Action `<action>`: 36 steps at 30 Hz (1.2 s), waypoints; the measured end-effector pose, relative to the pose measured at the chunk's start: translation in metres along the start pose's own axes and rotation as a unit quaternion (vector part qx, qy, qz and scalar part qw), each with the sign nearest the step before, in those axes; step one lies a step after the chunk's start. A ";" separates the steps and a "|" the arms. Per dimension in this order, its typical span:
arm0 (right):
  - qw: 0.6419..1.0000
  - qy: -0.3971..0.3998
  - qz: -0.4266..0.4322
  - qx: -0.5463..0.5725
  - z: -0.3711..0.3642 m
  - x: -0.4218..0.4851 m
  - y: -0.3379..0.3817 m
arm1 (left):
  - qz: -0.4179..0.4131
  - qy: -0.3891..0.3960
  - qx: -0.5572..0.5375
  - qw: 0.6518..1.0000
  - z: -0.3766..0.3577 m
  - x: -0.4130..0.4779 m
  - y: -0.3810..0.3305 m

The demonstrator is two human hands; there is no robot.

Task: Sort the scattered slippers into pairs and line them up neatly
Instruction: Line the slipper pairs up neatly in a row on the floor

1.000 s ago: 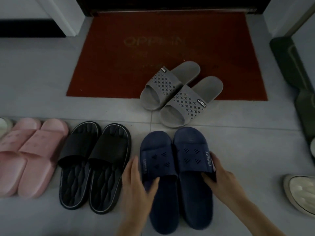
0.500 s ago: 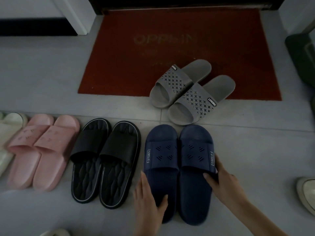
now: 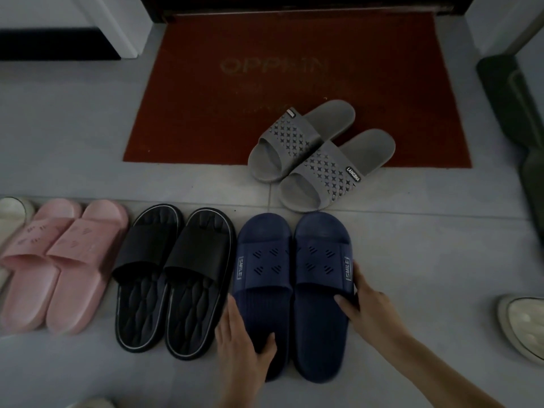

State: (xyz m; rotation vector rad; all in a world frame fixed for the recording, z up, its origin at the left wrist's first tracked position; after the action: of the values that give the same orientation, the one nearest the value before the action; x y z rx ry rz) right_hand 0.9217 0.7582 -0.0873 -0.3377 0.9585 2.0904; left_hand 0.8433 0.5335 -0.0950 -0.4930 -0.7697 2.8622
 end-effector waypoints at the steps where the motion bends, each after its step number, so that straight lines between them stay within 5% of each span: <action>1: 1.000 0.001 -0.001 -0.003 0.000 0.000 0.000 | -0.003 0.001 0.000 1.000 0.000 0.000 0.000; 5: 1.000 -0.003 -0.003 0.009 -0.001 -0.001 0.001 | -0.004 0.009 -0.003 1.000 0.002 -0.003 -0.006; 10: 0.998 0.048 -0.008 0.036 0.003 -0.003 -0.005 | -0.119 -0.096 -0.011 0.988 -0.004 -0.028 -0.031; 15: 0.998 0.053 -0.025 0.040 0.016 -0.009 -0.020 | -0.187 -0.089 -0.095 0.974 -0.013 -0.034 -0.078; 21: 0.999 0.007 -0.043 0.030 0.049 -0.008 -0.025 | -0.303 0.033 -0.106 0.947 -0.014 0.006 -0.162; 26: 0.995 -0.081 -0.021 0.061 0.075 -0.002 -0.025 | -0.282 0.072 -0.048 0.956 -0.012 0.086 -0.217; 31: 0.998 -0.051 -0.011 -0.018 0.090 -0.015 -0.035 | -0.255 0.076 0.085 0.960 -0.009 0.158 -0.241; 36: 0.993 -0.052 -0.036 -0.099 0.136 -0.022 -0.020 | -0.320 0.107 0.112 0.935 -0.025 0.149 -0.255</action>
State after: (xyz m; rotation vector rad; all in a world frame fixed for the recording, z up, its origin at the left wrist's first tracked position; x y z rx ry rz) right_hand 0.9616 0.8532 0.0061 -0.3547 0.6687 2.1201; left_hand 0.7244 0.7966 -0.0270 -0.4152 -0.4468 2.2064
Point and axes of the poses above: each hand's wrist, its own x-axis towards the middle knuckle, its own z-axis out of the back of the hand, y = z × x, the point moved 1 cm from there along x, towards the middle knuckle, and after that the axes turned 4 degrees about -y, right-handed, at the moved point
